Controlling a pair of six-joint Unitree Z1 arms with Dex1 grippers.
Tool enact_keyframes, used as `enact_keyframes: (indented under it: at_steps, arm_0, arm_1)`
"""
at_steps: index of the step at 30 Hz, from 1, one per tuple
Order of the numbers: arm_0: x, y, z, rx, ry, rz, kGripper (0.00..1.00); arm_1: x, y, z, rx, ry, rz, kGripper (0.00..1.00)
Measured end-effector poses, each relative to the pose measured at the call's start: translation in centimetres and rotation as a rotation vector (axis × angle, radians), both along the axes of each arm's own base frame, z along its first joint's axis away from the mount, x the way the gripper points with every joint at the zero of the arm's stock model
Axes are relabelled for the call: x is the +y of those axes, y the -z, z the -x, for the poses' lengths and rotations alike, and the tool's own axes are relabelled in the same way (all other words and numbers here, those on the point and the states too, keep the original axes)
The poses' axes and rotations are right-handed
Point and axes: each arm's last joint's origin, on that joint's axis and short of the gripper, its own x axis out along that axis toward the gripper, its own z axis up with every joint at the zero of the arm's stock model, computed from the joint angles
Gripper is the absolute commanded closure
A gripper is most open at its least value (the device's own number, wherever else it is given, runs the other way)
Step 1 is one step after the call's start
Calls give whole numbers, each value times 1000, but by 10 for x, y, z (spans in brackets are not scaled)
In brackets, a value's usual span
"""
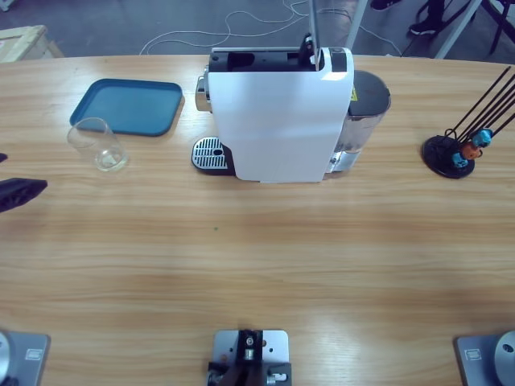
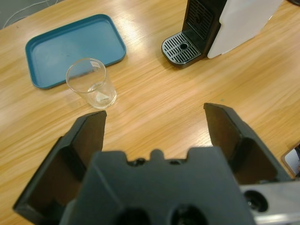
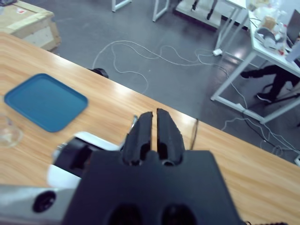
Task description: Pour coffee
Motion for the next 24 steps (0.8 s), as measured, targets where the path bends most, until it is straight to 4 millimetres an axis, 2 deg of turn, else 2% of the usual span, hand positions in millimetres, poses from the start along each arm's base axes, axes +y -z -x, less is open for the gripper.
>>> enact_keyframes:
  at_steps: [5,8,10,16,24]
  arm_0:
    - [0,0,0,0,0,0,104]
    - [0,0,0,0,0,0,72]
    - [0,0,0,0,0,0,15]
    - [-1,0,-1,-1,0,2,9]
    - [-1,0,-1,-2,0,2,13]
  arm_1:
    - [24,11,-6,14,-24,11,1000]
    - [32,20,-11,29,-27,17,1000]
    - [34,22,-12,37,-29,10,1000]
    - [46,40,-17,84,-56,-3,1000]
    - [70,80,-28,157,-94,0,1000]
